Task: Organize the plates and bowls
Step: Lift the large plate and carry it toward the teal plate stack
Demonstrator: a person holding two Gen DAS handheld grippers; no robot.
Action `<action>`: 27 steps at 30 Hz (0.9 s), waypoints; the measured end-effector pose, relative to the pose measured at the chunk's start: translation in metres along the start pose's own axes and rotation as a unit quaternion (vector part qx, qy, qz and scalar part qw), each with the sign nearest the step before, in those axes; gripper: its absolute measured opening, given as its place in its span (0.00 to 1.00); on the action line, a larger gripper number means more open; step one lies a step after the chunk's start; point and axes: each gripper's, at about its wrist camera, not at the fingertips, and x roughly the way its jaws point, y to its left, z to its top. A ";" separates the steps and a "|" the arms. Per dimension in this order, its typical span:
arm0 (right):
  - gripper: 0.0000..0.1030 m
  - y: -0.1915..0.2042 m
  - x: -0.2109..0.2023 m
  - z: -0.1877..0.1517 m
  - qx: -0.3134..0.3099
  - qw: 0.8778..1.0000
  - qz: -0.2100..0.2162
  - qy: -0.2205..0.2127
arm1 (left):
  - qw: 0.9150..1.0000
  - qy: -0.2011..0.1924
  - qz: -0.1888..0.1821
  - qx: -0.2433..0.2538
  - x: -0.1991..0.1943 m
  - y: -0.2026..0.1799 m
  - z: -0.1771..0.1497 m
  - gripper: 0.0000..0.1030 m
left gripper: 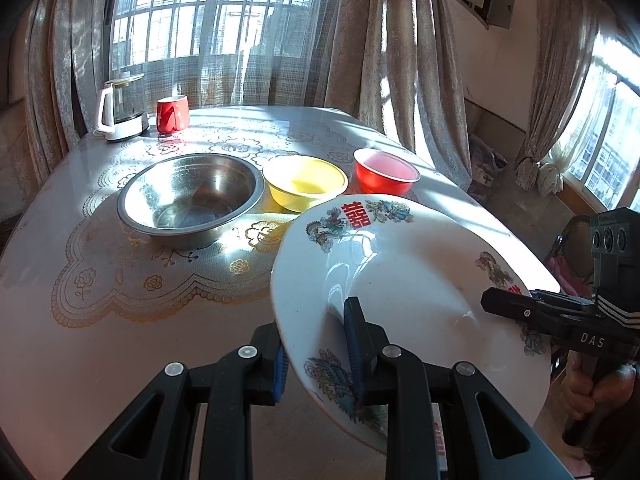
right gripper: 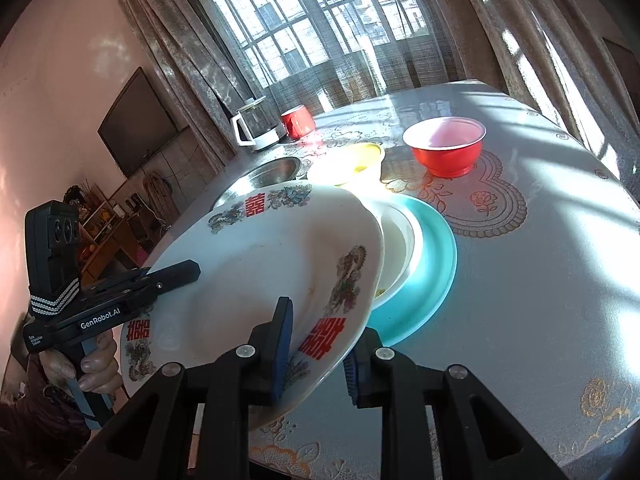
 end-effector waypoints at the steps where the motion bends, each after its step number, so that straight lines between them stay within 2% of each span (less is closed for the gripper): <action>1: 0.22 -0.002 0.000 0.000 0.002 1.000 -0.001 0.000 | 1.000 0.001 -0.001 0.000 0.002 -0.001 0.001 0.25; 13: 0.22 -0.016 0.000 0.014 0.009 1.000 -0.018 -0.009 | 1.000 0.010 -0.016 -0.006 0.024 -0.006 0.022 0.25; 20: 0.22 -0.025 0.003 0.030 0.012 0.999 -0.029 -0.018 | 0.999 0.015 -0.025 -0.021 0.039 -0.004 0.046 0.24; 27: 0.22 -0.035 0.016 0.041 0.020 0.999 -0.043 -0.016 | 0.999 0.025 -0.016 -0.031 0.059 0.001 0.052 0.24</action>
